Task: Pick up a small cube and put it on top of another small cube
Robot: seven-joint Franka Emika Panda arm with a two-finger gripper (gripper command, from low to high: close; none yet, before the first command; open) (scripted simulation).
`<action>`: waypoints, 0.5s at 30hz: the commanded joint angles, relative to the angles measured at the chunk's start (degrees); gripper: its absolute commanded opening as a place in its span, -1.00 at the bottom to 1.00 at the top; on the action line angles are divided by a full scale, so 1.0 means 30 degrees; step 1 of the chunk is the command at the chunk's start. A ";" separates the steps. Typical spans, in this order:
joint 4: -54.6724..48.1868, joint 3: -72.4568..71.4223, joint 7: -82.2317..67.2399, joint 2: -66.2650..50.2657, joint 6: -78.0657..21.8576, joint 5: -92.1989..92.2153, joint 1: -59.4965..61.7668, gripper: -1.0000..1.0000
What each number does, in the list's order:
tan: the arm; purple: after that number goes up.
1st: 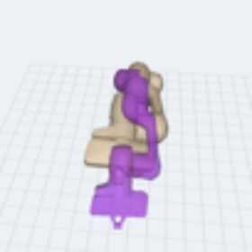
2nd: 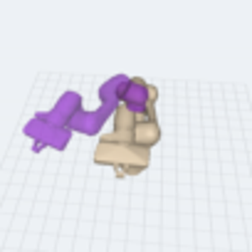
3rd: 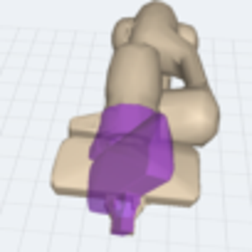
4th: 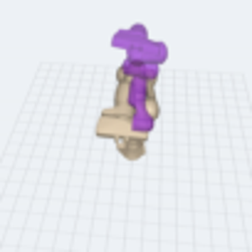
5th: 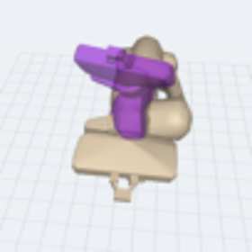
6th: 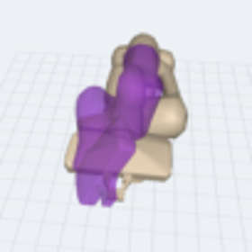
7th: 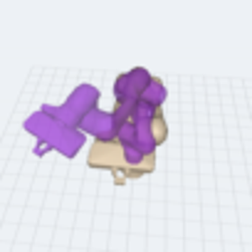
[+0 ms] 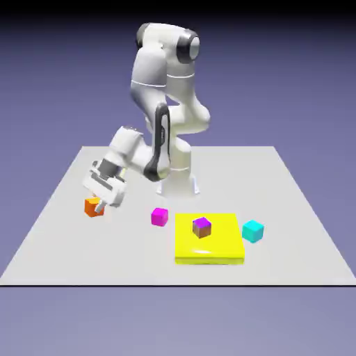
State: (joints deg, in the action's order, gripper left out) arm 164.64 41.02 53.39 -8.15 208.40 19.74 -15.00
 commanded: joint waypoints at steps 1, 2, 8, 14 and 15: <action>0.0077 0.0200 -0.0221 0.0138 0.0054 0.0842 -0.0694 -1.00; 0.0153 0.0399 -0.0422 0.0276 0.0110 0.1659 -0.1386 -1.00; 0.0612 0.1595 -0.1627 0.1103 0.0447 0.6565 -0.5539 -1.00; 0.1070 0.2790 -0.2833 0.1931 0.0785 1.1470 -0.9692 -1.00; 0.1147 0.2990 -0.3034 0.2069 0.0841 1.2288 -1.0384 -1.00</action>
State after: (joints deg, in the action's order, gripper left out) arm 168.08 49.99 44.35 -1.95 210.92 56.53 -46.59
